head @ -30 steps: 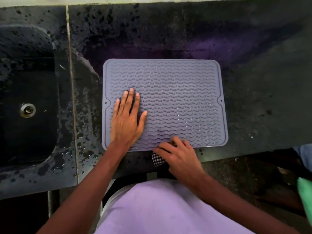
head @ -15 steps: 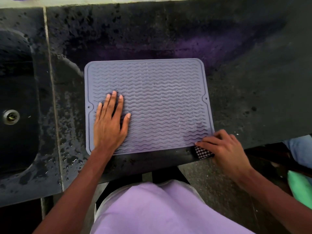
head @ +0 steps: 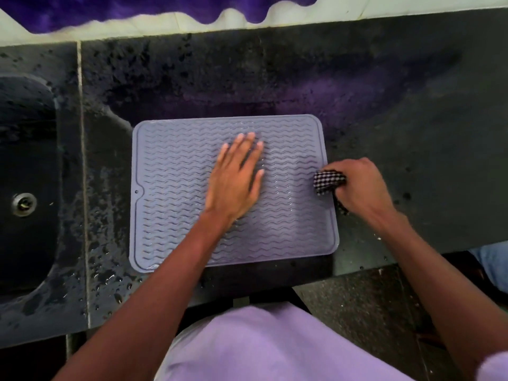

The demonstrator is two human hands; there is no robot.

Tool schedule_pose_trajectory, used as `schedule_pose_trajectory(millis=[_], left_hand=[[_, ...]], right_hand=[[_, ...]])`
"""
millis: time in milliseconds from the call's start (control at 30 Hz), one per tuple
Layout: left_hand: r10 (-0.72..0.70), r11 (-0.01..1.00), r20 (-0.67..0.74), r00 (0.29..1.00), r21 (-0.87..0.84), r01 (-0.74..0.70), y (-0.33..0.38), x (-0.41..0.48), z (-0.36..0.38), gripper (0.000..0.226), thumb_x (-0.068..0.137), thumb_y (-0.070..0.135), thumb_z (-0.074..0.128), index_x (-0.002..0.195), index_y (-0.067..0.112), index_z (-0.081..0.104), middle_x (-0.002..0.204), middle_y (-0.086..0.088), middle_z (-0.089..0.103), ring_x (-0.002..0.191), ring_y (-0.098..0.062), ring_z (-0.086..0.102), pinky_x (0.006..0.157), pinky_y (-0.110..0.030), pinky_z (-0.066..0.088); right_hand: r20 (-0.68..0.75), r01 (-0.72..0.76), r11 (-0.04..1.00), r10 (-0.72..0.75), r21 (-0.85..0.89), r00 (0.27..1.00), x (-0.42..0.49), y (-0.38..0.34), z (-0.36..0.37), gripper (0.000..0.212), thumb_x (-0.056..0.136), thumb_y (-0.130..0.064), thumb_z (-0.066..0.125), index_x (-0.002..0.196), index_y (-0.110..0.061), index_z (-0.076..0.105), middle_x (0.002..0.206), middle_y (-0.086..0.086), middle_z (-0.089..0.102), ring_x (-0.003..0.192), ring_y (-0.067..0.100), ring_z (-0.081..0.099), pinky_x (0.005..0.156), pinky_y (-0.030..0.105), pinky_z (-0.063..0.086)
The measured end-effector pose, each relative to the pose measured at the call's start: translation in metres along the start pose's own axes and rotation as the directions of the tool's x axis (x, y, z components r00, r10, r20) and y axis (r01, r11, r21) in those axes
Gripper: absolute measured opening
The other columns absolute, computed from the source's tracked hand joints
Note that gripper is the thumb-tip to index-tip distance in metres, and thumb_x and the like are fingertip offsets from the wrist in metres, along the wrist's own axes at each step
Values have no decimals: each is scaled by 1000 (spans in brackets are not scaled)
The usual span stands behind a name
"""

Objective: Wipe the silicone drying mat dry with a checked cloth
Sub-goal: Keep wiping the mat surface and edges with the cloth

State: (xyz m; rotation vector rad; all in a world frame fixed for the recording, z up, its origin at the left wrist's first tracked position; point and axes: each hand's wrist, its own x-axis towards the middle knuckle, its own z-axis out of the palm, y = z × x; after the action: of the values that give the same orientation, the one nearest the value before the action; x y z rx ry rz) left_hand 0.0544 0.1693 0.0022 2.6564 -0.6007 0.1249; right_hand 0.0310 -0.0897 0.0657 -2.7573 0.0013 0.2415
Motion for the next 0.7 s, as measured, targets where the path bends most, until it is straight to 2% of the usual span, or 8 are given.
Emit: schedule_pose_trajectory(millis=[133, 233, 333, 433, 533, 700], left_hand=[[154, 987, 215, 964, 10, -160, 35, 56, 23, 58, 102, 37, 30, 154, 15, 42, 165, -10, 33, 153, -30, 29, 124, -55, 20], [150, 984, 347, 926, 40, -175, 50, 72, 38, 54, 107, 38, 35, 159, 27, 33, 170, -2, 19, 157, -26, 14, 124, -58, 8], [128, 981, 343, 931, 97, -170, 49, 70, 43, 53, 108, 42, 33, 160, 33, 27, 172, 1, 12, 158, -24, 9, 124, -58, 3], [154, 973, 315, 937, 115, -198, 43, 66, 46, 55, 107, 46, 25, 161, 35, 24, 171, 1, 13, 158, -23, 11, 125, -57, 5], [158, 971, 291, 944, 128, -202, 42, 63, 49, 58, 105, 48, 16, 161, 34, 24, 171, 2, 15, 158, -22, 12, 125, -57, 7], [162, 972, 265, 951, 121, -199, 43, 61, 50, 58, 105, 47, 17, 161, 34, 26, 171, 2, 16, 158, -21, 12, 125, -57, 7]], right_hand=[[-21, 25, 993, -27, -118, 999, 9, -10, 9, 40, 68, -4, 62, 99, -27, 74, 92, 1, 72, 88, 33, 55, 71, 43, 55], [-28, 121, 974, -128, -190, 991, 3, -7, 8, 39, 67, -5, 64, 100, -23, 74, 92, 2, 71, 82, 33, 50, 66, 44, 52], [7, 174, 959, -177, -223, 984, -3, -2, 9, 45, 62, -1, 72, 104, -19, 73, 97, 1, 71, 82, 31, 47, 65, 45, 51], [21, 161, 959, -161, -233, 987, -13, 2, 9, 53, 60, 0, 75, 108, -20, 72, 103, -2, 70, 85, 29, 48, 66, 43, 51], [19, 128, 970, -127, -207, 992, -30, 8, 12, 56, 56, 4, 71, 108, -19, 72, 100, -2, 70, 82, 28, 48, 62, 43, 52], [44, 68, 988, -62, -135, 997, -72, 15, 17, 64, 51, 10, 66, 109, -17, 72, 98, -1, 69, 81, 28, 50, 60, 44, 54]])
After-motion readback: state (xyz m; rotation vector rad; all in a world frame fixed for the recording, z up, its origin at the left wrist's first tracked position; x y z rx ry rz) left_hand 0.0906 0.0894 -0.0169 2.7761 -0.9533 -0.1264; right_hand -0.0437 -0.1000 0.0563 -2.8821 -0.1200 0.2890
